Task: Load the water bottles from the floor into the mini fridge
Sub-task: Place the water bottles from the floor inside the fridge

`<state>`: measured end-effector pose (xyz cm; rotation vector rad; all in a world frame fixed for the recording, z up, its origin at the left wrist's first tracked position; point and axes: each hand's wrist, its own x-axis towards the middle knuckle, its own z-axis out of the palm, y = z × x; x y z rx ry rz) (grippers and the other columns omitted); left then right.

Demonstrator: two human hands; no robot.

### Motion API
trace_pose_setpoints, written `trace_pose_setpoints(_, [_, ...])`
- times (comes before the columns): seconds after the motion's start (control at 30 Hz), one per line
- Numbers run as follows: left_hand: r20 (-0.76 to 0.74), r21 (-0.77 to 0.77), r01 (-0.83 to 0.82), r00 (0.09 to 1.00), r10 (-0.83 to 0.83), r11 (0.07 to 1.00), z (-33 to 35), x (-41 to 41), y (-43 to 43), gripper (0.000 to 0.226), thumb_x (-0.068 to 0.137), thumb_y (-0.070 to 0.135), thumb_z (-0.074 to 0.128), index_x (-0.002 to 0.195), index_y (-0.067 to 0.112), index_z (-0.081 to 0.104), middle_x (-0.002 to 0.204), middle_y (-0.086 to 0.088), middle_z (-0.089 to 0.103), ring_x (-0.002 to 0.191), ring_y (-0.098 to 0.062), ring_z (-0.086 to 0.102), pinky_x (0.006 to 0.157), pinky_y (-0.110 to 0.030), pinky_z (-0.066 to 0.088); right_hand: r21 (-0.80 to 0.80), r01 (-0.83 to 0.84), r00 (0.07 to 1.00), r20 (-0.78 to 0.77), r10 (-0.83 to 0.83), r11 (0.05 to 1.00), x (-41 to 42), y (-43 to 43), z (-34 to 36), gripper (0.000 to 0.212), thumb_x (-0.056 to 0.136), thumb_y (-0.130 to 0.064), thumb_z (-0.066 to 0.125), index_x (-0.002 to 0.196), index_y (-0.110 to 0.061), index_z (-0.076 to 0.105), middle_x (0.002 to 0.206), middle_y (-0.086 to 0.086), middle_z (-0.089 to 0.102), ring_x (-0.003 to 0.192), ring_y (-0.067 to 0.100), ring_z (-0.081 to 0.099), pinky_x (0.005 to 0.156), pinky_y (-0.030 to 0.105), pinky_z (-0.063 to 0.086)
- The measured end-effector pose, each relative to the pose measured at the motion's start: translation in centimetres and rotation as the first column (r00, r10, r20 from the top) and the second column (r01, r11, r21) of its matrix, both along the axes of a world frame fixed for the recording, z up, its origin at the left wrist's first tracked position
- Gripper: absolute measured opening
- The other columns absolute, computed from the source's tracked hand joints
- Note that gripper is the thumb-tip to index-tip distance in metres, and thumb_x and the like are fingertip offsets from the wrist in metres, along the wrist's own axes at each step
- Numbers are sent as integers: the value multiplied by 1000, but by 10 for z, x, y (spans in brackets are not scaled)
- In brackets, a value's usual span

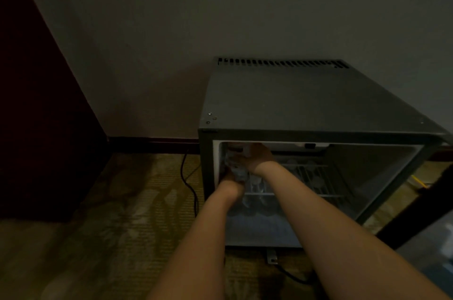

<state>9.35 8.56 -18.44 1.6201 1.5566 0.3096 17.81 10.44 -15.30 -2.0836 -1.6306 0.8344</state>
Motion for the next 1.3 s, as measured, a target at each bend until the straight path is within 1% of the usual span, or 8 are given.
trace_pose_setpoints(0.2, [75,-64,12,997,-7,998,2,-14,-21,39,96,20,46,131,5,51,138,-17,50,126,-31,47,107,-32,37,-69,18,995,104,-10,997,14,-35,1,37,95,-27,48,128,-11,54,136,13,53,123,29,51,102,33,40])
trace_pose_setpoints(0.4, [97,-146,72,994,-58,987,21,-17,-64,32,92,12,50,120,-2,58,125,-20,58,114,-35,56,99,-38,47,34,72,997,25,-73,997,29,-89,18,24,91,-23,57,106,-8,68,110,13,67,102,24,61,85,30,46])
trace_pose_setpoints(0.57, [-12,-193,193,980,-199,962,35,-16,-101,35,96,17,44,126,2,52,108,-9,53,87,-18,51,61,-20,42,-8,22,998,59,-22,1000,29,-131,29,21,91,-18,57,102,-8,72,110,11,69,105,24,62,93,33,48])
trace_pose_setpoints(0.77, [-221,-122,300,921,-320,946,68,-17,-156,40,97,27,42,131,8,49,135,-11,49,120,-25,48,96,-30,38,14,67,996,62,-67,998,36,-195,61,22,90,-22,60,106,-11,71,114,10,67,104,24,62,91,33,49])
trace_pose_setpoints(0.93, [-270,-60,373,887,-375,926,99,-12,-209,38,97,30,43,127,9,53,131,-9,52,119,-24,49,93,-30,38,66,73,995,64,-77,995,54,-260,109,25,90,-19,60,108,-4,69,116,15,66,105,28,62,94,38,52])
trace_pose_setpoints(1.07, [-238,43,471,862,-449,881,134,10,-253,36,98,31,41,125,12,56,111,-5,55,96,-17,53,83,-29,40,114,71,994,72,-79,991,77,-321,143,24,89,-18,61,109,-6,68,107,12,66,93,21,58,81,29,48])
trace_pose_setpoints(1.2, [-205,132,582,808,-552,802,156,53,-309,38,97,30,42,129,11,53,131,-8,53,117,-21,51,96,-33,40,168,121,985,103,-139,978,106,-388,164,25,89,-20,61,111,-10,68,113,10,67,106,24,62,91,32,48])
trace_pose_setpoints(1.3, [-180,172,664,747,-640,728,163,91,-349,33,96,28,44,121,9,56,128,-11,55,107,-19,52,90,-31,40,210,186,973,96,-209,960,131,-435,169,26,87,-22,62,112,-15,66,117,7,65,107,23,61,95,36,49])
